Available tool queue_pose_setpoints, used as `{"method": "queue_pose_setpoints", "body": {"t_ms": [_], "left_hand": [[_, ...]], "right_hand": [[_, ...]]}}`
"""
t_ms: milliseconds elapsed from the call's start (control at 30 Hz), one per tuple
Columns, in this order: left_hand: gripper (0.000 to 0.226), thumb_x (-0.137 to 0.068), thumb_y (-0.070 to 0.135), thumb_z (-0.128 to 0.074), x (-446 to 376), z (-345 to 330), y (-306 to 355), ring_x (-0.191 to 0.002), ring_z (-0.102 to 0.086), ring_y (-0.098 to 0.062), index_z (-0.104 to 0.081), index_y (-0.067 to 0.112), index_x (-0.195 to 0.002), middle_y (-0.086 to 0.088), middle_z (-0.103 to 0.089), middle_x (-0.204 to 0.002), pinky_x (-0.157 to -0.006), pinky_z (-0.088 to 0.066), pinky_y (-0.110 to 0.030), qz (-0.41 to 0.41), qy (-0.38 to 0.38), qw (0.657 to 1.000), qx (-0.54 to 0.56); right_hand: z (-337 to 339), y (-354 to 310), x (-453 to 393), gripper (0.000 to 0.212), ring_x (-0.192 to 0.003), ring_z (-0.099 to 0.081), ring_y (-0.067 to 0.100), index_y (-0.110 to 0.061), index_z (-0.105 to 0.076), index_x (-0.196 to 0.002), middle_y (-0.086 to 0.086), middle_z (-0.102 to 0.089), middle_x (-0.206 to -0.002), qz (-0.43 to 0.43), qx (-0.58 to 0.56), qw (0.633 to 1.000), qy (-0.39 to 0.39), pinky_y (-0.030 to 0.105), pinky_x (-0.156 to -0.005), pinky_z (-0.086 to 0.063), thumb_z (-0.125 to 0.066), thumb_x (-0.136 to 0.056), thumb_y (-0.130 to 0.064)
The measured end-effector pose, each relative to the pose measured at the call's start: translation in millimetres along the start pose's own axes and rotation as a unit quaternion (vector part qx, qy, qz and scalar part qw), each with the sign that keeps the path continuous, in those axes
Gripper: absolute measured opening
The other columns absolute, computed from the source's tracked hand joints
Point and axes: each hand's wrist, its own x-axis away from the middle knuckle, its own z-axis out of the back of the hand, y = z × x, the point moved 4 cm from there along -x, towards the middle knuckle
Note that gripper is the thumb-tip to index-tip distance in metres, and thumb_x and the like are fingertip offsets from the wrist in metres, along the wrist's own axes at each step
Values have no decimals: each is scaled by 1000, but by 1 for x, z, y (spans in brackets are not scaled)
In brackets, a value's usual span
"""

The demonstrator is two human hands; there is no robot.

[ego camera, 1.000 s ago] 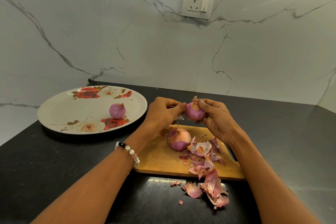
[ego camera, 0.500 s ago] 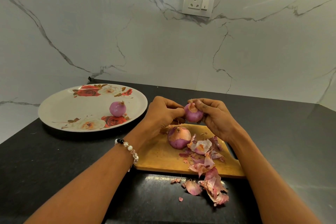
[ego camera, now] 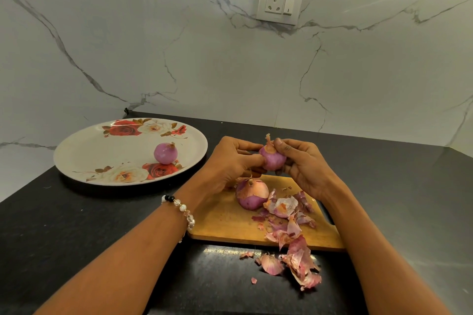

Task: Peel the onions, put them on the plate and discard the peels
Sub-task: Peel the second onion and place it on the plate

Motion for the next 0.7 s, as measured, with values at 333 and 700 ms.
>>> {"method": "queue_pose_setpoints", "body": {"t_ms": [333, 700], "left_hand": [[17, -89, 3, -62, 1, 2, 0, -75, -73, -22, -69, 6, -104, -13, -73, -86, -66, -60, -30, 12, 4, 1000, 8], [14, -85, 4, -67, 1, 4, -2, -78, -72, -22, -72, 10, -98, -10, -73, -87, -73, -60, -36, 10, 12, 999, -34]], "right_hand": [[1, -1, 1, 28, -74, -68, 20, -6, -76, -89, 13, -74, -90, -17, -16, 1000, 11, 24, -57, -56, -62, -88, -31], [0, -1, 2, 34, -72, -65, 22, -2, -75, -95, 19, -71, -96, -9, 25, 1000, 3, 24, -53, -54, -63, -85, -32]]}}
